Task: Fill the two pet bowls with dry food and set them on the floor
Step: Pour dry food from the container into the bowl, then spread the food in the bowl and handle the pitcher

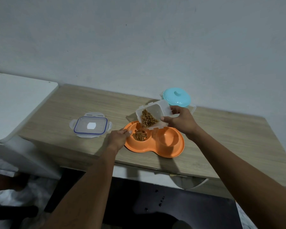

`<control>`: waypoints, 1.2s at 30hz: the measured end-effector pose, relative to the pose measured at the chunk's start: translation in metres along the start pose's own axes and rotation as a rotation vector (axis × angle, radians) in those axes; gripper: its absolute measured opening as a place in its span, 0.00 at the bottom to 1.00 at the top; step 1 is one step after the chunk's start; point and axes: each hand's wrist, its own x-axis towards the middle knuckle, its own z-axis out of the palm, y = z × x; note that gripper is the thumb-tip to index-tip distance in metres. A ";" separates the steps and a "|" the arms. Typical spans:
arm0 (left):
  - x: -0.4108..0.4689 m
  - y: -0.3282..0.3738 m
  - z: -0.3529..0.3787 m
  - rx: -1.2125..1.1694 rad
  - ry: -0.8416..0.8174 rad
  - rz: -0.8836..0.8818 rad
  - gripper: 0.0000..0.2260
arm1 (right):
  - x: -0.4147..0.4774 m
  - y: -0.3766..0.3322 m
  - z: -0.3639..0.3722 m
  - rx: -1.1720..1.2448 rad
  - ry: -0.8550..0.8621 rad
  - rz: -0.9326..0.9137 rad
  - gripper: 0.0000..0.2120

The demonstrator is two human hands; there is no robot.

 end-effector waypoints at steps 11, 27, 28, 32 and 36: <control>-0.002 0.000 0.000 0.005 0.018 0.011 0.22 | 0.003 0.016 0.017 0.484 0.039 0.254 0.15; 0.006 0.001 0.000 -0.039 -0.010 0.023 0.21 | 0.091 0.007 0.090 0.676 0.110 0.500 0.21; 0.006 0.002 0.000 -0.054 -0.010 0.015 0.22 | 0.095 0.008 0.090 0.685 0.114 0.510 0.21; 0.007 0.001 -0.001 -0.040 -0.013 0.008 0.22 | 0.100 0.014 0.097 0.702 0.100 0.531 0.18; 0.007 0.001 -0.002 -0.032 -0.015 0.009 0.21 | 0.101 0.024 0.103 0.660 0.086 0.505 0.18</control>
